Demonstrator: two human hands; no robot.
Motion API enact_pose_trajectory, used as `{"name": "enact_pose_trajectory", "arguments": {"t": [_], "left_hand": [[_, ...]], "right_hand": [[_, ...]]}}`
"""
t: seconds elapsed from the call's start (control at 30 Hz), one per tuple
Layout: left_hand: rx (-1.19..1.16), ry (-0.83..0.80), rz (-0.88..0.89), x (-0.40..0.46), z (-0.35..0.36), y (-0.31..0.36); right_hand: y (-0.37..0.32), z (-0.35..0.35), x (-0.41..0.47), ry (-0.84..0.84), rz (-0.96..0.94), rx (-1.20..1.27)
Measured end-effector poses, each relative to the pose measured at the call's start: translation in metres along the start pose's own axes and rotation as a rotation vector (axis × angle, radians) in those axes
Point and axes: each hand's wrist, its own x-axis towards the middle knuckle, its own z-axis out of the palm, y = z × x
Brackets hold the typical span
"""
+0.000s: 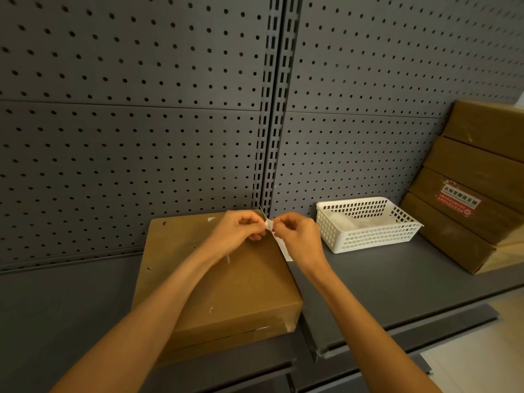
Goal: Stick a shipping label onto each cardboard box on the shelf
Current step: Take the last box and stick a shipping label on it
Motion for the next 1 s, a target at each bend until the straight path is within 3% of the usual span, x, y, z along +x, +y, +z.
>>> {"name": "enact_pose_trajectory", "arguments": {"t": [0.3,1.0], "left_hand": [[0.012,0.017,-0.006,-0.001,0.002,0.001],[0.058,0.114,-0.047,0.002,-0.004,-0.010]], "right_hand": [[-0.003,0.001,-0.004,0.042,0.068,-0.011],[0.023,-0.080,-0.035,0.410,0.310,0.128]]}}
